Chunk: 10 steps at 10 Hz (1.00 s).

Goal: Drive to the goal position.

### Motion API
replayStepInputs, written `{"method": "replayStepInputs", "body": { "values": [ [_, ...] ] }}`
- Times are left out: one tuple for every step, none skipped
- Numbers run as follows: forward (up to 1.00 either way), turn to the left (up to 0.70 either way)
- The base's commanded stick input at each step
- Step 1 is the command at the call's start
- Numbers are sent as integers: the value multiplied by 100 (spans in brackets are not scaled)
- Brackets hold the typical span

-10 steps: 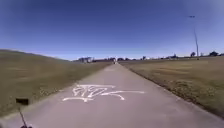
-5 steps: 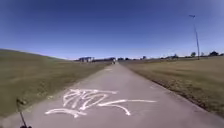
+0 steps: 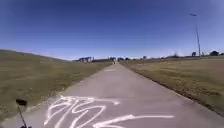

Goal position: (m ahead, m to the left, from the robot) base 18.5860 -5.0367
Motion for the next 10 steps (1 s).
{"method": "replayStepInputs", "body": {
  "values": [
    [100, 0],
    [100, 0],
    [100, 0],
    [100, 0],
    [100, 0],
    [100, 0],
    [100, 0],
    [100, 0],
    [100, 0],
    [100, 0]
  ]
}}
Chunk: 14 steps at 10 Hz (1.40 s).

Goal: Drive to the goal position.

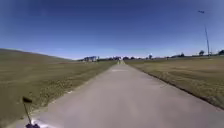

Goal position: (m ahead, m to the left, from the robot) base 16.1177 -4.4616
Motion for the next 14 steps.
{"method": "replayStepInputs", "body": {
  "values": [
    [100, 13],
    [100, 29],
    [100, 1],
    [100, 1],
    [100, 0],
    [100, 0],
    [100, 0],
    [100, 0],
    [100, 0],
    [100, -9],
    [100, -20],
    [100, -28],
    [100, -36],
    [100, 2]
  ]
}}
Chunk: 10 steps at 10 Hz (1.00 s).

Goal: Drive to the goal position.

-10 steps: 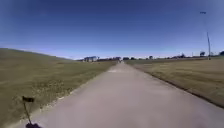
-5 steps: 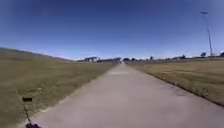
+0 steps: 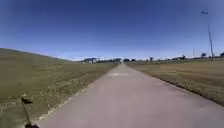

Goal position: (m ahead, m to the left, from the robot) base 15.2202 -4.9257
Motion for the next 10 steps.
{"method": "replayStepInputs", "body": {
  "values": [
    [100, 2],
    [100, 2],
    [100, 2],
    [100, 2],
    [100, 2],
    [100, 2],
    [100, 2],
    [100, 2],
    [100, -19],
    [100, -35]
  ]
}}
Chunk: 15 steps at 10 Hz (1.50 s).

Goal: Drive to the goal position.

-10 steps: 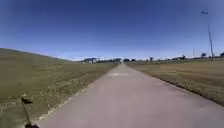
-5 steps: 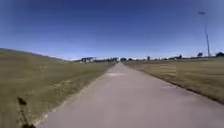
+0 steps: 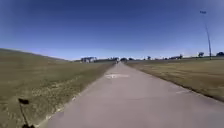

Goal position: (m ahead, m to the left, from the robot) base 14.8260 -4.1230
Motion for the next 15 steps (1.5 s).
{"method": "replayStepInputs", "body": {
  "values": [
    [100, 0],
    [100, 0],
    [100, 0],
    [100, 0],
    [100, 0],
    [100, 0],
    [100, 0],
    [100, 0],
    [100, 0],
    [100, 0],
    [100, 0],
    [100, 0],
    [100, 0],
    [100, 0],
    [100, 0]
  ]
}}
